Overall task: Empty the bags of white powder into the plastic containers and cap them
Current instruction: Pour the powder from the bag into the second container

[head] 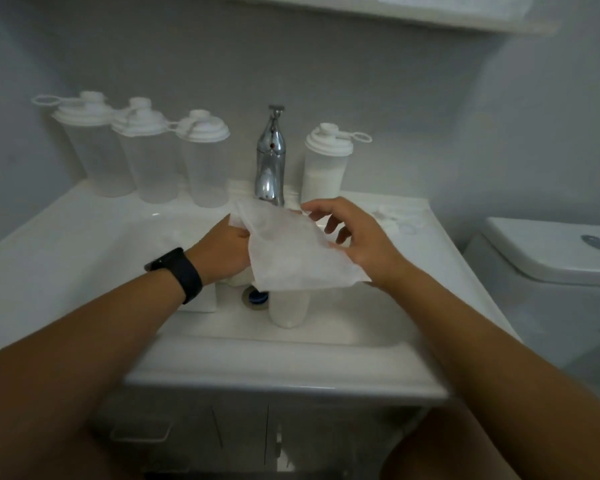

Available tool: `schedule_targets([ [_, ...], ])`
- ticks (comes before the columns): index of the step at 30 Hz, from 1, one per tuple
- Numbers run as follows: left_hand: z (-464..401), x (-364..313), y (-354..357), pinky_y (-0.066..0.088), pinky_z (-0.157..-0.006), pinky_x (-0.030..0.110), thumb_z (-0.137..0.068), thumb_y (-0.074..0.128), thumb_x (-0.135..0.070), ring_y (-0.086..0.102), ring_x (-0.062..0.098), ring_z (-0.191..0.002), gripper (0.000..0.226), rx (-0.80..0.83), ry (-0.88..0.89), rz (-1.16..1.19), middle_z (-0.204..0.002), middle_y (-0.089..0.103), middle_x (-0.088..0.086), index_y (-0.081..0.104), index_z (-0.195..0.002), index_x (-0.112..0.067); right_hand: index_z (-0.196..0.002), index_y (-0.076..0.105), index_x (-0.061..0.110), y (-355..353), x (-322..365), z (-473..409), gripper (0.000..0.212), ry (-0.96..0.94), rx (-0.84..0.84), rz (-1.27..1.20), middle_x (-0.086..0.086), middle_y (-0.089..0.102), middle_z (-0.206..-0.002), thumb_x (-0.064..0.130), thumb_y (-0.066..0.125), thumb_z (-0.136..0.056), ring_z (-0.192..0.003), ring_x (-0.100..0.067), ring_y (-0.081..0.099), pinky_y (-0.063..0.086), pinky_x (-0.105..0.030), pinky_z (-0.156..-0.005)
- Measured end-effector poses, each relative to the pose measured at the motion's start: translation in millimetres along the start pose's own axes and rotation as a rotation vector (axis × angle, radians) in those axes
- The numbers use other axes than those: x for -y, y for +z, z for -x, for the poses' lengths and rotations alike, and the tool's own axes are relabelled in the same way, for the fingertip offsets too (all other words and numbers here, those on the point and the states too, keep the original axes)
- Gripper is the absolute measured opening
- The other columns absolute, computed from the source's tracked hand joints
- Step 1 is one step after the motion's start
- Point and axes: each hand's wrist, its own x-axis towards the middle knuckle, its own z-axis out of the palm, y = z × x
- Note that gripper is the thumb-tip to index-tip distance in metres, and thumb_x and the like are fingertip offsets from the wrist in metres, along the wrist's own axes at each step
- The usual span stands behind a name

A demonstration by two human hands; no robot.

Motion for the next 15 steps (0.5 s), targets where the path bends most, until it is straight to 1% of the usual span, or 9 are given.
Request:
schedule_targets([
  [2, 5.0, -11.0, -0.1, 0.048, -0.067, 0.008, -0.095, 0.057, 0.012, 0.065, -0.009, -0.069, 0.041, -0.034, -0.033, -0.015, -0.066, 0.070, -0.024, 0.070, -0.073, -0.020, -0.121, 0.066, 0.032, 2.8, 15.3, -2.4, 0.038, -0.009, -0.090, -0.019, 0.009, 0.064, -0.111, 0.035, 0.070, -0.083, -0.091, -0.013, 0.057, 0.047, -0.025, -0.075],
  [4, 11.4, -26.8, 3.4, 0.051, -0.077, 0.016, -0.097, 0.057, 0.006, 0.068, -0.001, -0.083, 0.018, -0.071, -0.029, -0.125, -0.084, 0.075, -0.016, 0.065, -0.092, -0.009, -0.108, 0.068, 0.035, 2.4, 31.1, -2.4, 0.028, -0.007, -0.162, -0.078, 0.007, 0.067, -0.105, 0.025, 0.073, -0.083, -0.087, -0.016, 0.059, 0.048, -0.028, -0.073],
  [5, 12.9, -33.9, 5.8, 0.051, -0.075, 0.016, -0.100, 0.055, -0.001, 0.067, 0.001, -0.080, 0.014, -0.121, 0.015, -0.205, -0.080, 0.074, -0.015, 0.060, -0.092, -0.011, -0.105, 0.067, 0.036, 2.2, 38.0, -0.7, 0.029, -0.005, -0.179, -0.105, 0.006, 0.068, -0.104, 0.020, 0.074, -0.082, -0.086, -0.018, 0.059, 0.049, -0.029, -0.073],
  [7, 13.9, -49.9, 14.5, 0.048, -0.067, 0.017, -0.110, 0.040, -0.009, 0.059, 0.010, -0.076, 0.027, -0.212, 0.074, -0.348, -0.073, 0.067, -0.006, 0.054, -0.087, -0.015, -0.105, 0.067, 0.033, -3.6, 51.9, 6.5, 0.035, -0.010, -0.202, -0.103, 0.004, 0.068, -0.102, 0.008, 0.077, -0.083, -0.083, -0.018, 0.060, 0.050, -0.027, -0.070],
  [9, 21.8, -67.3, 19.7, 0.045, -0.074, 0.025, -0.106, 0.044, 0.001, 0.058, 0.033, -0.094, 0.015, -0.134, 0.079, -0.453, -0.099, 0.066, 0.015, 0.059, -0.105, -0.003, -0.104, 0.069, 0.026, -12.8, 62.9, 17.9, 0.034, 0.002, -0.252, -0.062, 0.003, 0.069, -0.097, 0.000, 0.077, -0.083, -0.079, -0.015, 0.059, 0.049, -0.027, -0.068],
  [11, 21.2, -75.5, 27.4, 0.043, -0.092, 0.035, -0.093, 0.057, 0.016, 0.055, 0.044, -0.119, 0.037, -0.058, -0.024, -0.391, -0.129, 0.057, 0.031, 0.051, -0.129, 0.016, -0.099, 0.069, 0.022, -24.6, 73.4, 31.5, 0.030, 0.040, -0.320, -0.023, 0.001, 0.069, -0.092, -0.002, 0.075, -0.084, -0.076, -0.014, 0.060, 0.050, -0.026, -0.068],
  [12, 19.9, -79.7, 31.2, 0.047, -0.099, 0.043, -0.089, 0.061, 0.016, 0.058, 0.047, -0.117, 0.035, -0.042, 0.006, -0.388, -0.125, 0.060, 0.033, 0.055, -0.123, 0.020, -0.094, 0.068, 0.024, -30.5, 79.9, 37.4, 0.029, 0.074, -0.348, -0.028, 0.004, 0.069, -0.088, -0.003, 0.072, -0.085, -0.074, -0.007, 0.060, 0.050, -0.021, -0.067],
  [13, 20.0, -86.0, 33.5, 0.051, -0.098, 0.054, -0.088, 0.065, 0.009, 0.063, 0.048, -0.108, 0.027, -0.012, -0.001, -0.369, -0.114, 0.066, 0.034, 0.062, -0.111, 0.022, -0.090, 0.067, 0.025, -36.5, 89.1, 44.7, 0.029, 0.118, -0.373, -0.058, 0.007, 0.067, -0.083, -0.005, 0.068, -0.088, -0.069, 0.001, 0.059, 0.049, -0.015, -0.064],
  [15, 9.9, -92.4, 41.9, 0.055, -0.083, 0.060, -0.082, 0.062, -0.018, 0.068, 0.046, -0.093, 0.040, -0.001, 0.072, -0.518, -0.095, 0.070, 0.031, 0.067, -0.094, 0.019, -0.083, 0.063, 0.021, -51.6, 109.1, 64.5, 0.030, 0.204, -0.428, -0.108, 0.014, 0.060, -0.075, -0.007, 0.059, -0.093, -0.058, 0.012, 0.055, 0.043, -0.006, -0.059],
])
